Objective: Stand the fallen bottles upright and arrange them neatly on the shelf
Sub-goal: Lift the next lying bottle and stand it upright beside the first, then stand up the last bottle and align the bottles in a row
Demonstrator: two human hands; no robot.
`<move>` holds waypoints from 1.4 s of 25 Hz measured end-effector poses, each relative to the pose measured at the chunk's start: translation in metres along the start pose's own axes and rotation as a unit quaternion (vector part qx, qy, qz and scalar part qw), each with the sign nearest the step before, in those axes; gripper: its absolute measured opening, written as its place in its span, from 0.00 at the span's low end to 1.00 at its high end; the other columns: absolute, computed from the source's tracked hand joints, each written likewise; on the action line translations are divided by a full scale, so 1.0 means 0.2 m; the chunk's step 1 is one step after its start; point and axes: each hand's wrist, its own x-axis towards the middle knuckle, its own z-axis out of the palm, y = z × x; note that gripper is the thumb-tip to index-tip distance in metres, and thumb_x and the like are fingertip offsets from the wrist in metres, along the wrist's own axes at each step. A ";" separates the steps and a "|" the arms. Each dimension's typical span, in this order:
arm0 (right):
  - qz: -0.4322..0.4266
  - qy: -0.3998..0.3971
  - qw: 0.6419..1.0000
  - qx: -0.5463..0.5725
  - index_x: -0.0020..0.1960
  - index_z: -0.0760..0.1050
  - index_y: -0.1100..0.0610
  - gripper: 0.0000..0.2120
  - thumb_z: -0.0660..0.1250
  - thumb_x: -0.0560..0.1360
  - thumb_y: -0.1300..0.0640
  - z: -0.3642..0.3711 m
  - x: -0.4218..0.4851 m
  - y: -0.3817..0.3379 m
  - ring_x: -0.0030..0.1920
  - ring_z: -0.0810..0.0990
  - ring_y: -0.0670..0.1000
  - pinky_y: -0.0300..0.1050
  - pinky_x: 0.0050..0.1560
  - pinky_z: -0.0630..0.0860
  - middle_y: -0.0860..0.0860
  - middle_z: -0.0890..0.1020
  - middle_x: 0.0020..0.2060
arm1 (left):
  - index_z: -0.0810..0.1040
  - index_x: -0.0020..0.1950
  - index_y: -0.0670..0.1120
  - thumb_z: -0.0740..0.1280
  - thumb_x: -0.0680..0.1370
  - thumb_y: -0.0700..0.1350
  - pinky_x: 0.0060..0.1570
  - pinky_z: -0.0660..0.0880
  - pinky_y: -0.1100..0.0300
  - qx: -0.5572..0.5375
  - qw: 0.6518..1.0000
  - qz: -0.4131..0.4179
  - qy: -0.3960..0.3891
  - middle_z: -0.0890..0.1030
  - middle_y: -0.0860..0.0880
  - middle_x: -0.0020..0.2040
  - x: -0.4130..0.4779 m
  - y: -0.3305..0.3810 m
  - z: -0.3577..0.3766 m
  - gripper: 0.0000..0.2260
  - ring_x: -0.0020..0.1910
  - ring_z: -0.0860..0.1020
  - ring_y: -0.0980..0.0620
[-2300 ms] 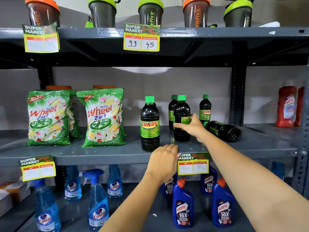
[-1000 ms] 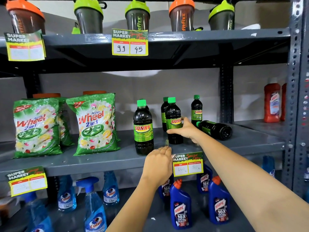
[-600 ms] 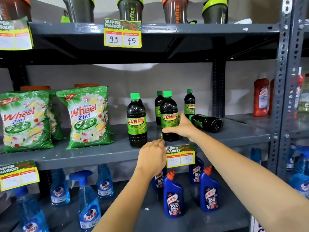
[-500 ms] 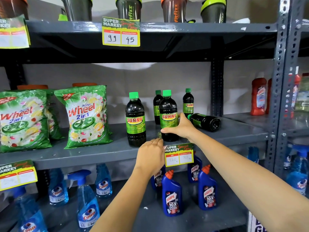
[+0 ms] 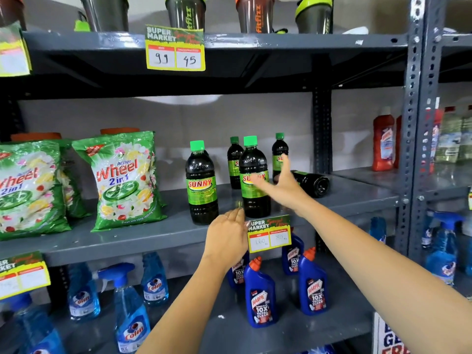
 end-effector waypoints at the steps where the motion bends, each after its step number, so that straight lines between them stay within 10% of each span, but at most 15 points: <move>1: -0.031 0.050 0.998 0.030 0.77 0.43 0.46 0.50 0.67 0.67 0.31 -0.06 0.00 -0.02 0.67 0.71 0.52 0.52 0.66 0.68 0.55 0.70 0.70 | 0.73 0.63 0.35 0.64 0.78 0.42 0.57 0.73 0.51 -0.017 1.000 0.001 0.012 0.80 0.38 0.59 0.00 0.00 -0.01 0.16 0.57 0.78 0.41; 6: -0.142 0.302 0.935 0.118 0.62 0.70 0.55 0.23 0.60 0.75 0.40 -0.45 0.09 0.04 0.39 0.77 0.48 0.44 0.44 0.74 0.56 0.79 0.38 | 0.75 0.61 0.37 0.66 0.74 0.33 0.53 0.75 0.49 -0.089 0.988 -0.013 0.127 0.81 0.39 0.54 -0.02 0.07 -0.07 0.15 0.52 0.77 0.41; 11: -0.041 0.161 0.983 -0.080 0.41 0.74 0.53 0.16 0.58 0.74 0.41 -0.69 0.37 0.31 0.45 0.80 0.56 0.51 0.48 0.74 0.54 0.82 0.42 | 0.79 0.49 0.40 0.66 0.74 0.39 0.42 0.74 0.49 0.007 0.992 0.107 0.063 0.82 0.43 0.43 0.23 0.42 0.02 0.05 0.41 0.78 0.41; 15: 0.045 -0.021 0.950 -0.307 0.57 0.75 0.58 0.29 0.56 0.74 0.34 -0.73 0.55 0.45 0.60 0.76 0.60 0.48 0.51 0.69 0.58 0.78 0.61 | 0.76 0.60 0.40 0.53 0.80 0.54 0.56 0.73 0.51 0.056 0.995 0.029 -0.074 0.80 0.41 0.59 0.39 0.57 0.14 0.22 0.57 0.77 0.41; 21: 0.173 -0.188 0.953 -0.163 0.67 0.69 0.61 0.33 0.68 0.72 0.39 -0.61 0.60 0.37 0.51 0.78 0.58 0.46 0.43 0.74 0.60 0.76 0.58 | 0.79 0.56 0.39 0.50 0.77 0.56 0.44 0.79 0.56 0.069 0.990 -0.006 -0.124 0.84 0.42 0.52 0.39 0.58 0.21 0.26 0.49 0.82 0.45; 30: 0.069 0.050 0.993 -0.077 0.51 0.78 0.55 0.37 0.72 0.53 0.30 -0.53 0.57 0.47 0.48 0.81 0.55 0.49 0.49 0.78 0.52 0.83 0.48 | 0.77 0.59 0.37 0.45 0.77 0.57 0.47 0.79 0.52 0.072 0.990 0.001 -0.123 0.82 0.39 0.56 0.41 0.59 0.19 0.31 0.53 0.80 0.42; 35: -0.007 0.063 0.996 -0.066 0.55 0.66 0.51 0.34 0.79 0.58 0.41 -0.46 0.49 0.51 0.53 0.78 0.53 0.49 0.48 0.74 0.50 0.79 0.53 | 0.69 0.68 0.38 0.49 0.81 0.55 0.60 0.71 0.51 0.075 0.991 -0.002 -0.115 0.74 0.40 0.67 0.40 0.58 0.23 0.26 0.64 0.73 0.43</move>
